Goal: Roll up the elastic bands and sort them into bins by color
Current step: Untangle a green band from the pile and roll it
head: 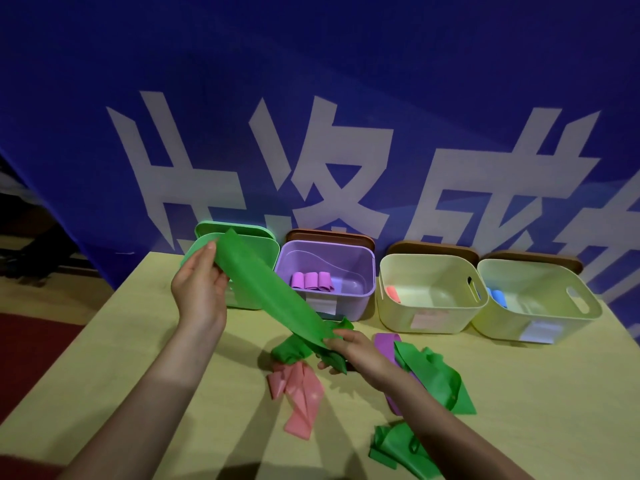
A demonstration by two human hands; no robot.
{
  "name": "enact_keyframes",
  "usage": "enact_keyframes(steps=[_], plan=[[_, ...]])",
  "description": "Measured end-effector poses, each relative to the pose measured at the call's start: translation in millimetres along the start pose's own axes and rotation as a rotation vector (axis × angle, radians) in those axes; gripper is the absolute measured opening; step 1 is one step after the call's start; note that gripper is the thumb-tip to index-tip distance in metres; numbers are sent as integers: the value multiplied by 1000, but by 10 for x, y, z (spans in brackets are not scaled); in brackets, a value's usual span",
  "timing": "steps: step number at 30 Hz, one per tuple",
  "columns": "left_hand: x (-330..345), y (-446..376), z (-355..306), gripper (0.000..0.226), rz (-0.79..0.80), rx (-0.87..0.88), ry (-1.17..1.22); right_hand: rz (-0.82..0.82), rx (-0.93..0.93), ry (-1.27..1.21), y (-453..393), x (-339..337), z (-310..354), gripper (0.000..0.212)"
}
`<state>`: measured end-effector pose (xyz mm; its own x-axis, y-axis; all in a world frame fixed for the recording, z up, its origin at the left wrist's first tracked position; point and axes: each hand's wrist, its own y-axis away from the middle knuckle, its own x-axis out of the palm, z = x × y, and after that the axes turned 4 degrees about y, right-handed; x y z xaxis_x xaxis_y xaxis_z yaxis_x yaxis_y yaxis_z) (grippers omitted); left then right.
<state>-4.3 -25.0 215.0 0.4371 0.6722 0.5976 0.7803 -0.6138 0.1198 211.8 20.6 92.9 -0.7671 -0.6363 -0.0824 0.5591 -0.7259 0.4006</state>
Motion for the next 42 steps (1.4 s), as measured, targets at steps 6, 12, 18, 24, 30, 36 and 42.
enact_keyframes(steps=[6, 12, 18, 24, 30, 36, 42], plan=[[-186, -201, 112, 13, 43, -70, -168, -134, -66, -12, 122, -59, -85, 19], [-376, -317, 499, 21, 35, -248, -614, -226, -102, -39, 115, -269, -68, 21], [-562, -96, 569, 38, 681, -268, -1274, -86, -63, -156, 163, -495, 19, 14], [-718, 4, 653, 20, 1014, -216, -1325, -99, -69, -47, 249, -667, 42, 9], [-614, 139, 513, 20, 752, -518, -685, -77, -132, 63, 375, -716, 118, 5], [-477, 229, 490, 36, 538, -694, -395, -290, -325, 109, 399, -644, 170, 6], [-332, 295, 513, 33, 388, -673, -172, -506, -506, 122, 353, -559, 143, 6]])
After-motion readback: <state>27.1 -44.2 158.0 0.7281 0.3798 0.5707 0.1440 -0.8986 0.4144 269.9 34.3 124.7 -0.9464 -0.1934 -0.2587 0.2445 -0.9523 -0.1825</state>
